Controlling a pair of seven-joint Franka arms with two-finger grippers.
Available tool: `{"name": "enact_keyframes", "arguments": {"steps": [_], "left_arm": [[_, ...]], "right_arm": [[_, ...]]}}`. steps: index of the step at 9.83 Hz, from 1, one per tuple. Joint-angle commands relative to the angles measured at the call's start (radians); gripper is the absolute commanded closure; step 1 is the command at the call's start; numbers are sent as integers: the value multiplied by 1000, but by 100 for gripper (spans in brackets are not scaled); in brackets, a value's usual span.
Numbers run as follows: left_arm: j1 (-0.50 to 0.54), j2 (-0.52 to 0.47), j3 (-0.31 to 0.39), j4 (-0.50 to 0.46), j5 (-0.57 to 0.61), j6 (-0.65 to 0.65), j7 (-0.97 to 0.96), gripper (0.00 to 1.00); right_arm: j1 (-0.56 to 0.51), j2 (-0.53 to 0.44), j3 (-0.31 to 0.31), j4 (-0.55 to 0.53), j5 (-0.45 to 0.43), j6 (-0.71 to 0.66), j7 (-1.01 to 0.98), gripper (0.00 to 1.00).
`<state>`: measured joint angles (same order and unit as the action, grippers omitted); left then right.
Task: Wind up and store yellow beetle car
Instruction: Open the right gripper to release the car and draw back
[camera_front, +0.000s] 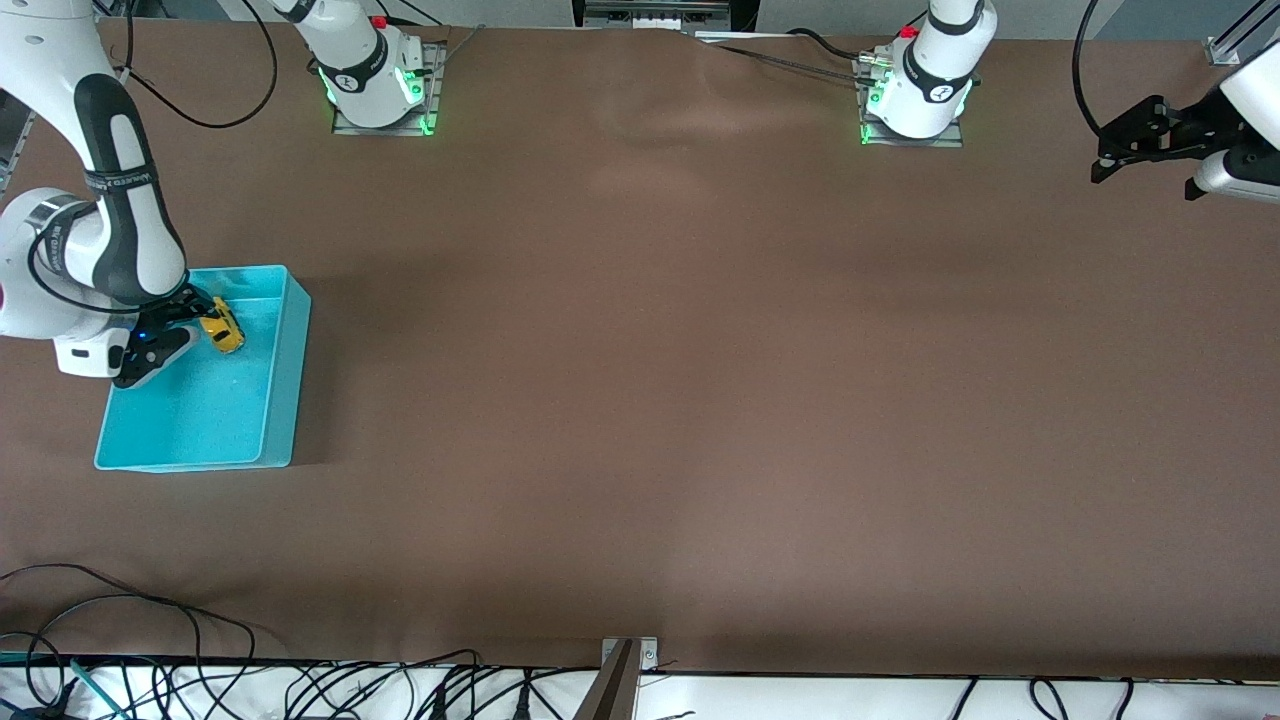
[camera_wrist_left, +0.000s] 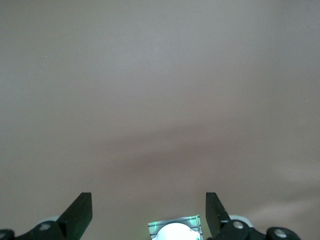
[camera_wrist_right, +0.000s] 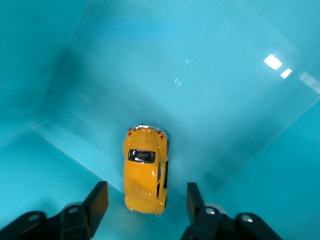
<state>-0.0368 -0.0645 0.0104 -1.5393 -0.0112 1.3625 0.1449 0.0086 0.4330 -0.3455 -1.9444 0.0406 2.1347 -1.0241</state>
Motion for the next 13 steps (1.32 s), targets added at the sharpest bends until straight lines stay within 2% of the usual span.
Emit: {"name": "enact_keyframes", "arguments": {"steps": [1,2,3,4,7,8,9,11,13], "left_arm": [[11,-15,-6,-13,-15,23,-5,0],[12,-6,-6,-2,-13,20,-2,0],[12,-6,-4,-2,-12,20,-2,0],[14,-6,-1,-4,-12,20,-4,0],[52,-3,2,-4,-12,20,-7,0],[54,0,2,-2,-12,20,-7,0],[54,0,2,-2,-12,23,-7,0],[54,0,2,-1,-12,24,-7,0],[54,2,2,-1,-13,24,-7,0]], "right_arm": [[13,-95,66,233,9,-288,175,1],[31,-96,97,380,1,-438,278,0],[65,-96,106,488,10,-534,395,0],[101,-114,117,545,16,-588,512,0],[146,-146,227,561,2,-596,853,0],[155,-146,241,536,-20,-592,915,0],[157,-178,243,462,-24,-532,915,0],[157,-346,255,173,-42,-324,915,0],[156,-347,253,166,-47,-315,926,0]]}}
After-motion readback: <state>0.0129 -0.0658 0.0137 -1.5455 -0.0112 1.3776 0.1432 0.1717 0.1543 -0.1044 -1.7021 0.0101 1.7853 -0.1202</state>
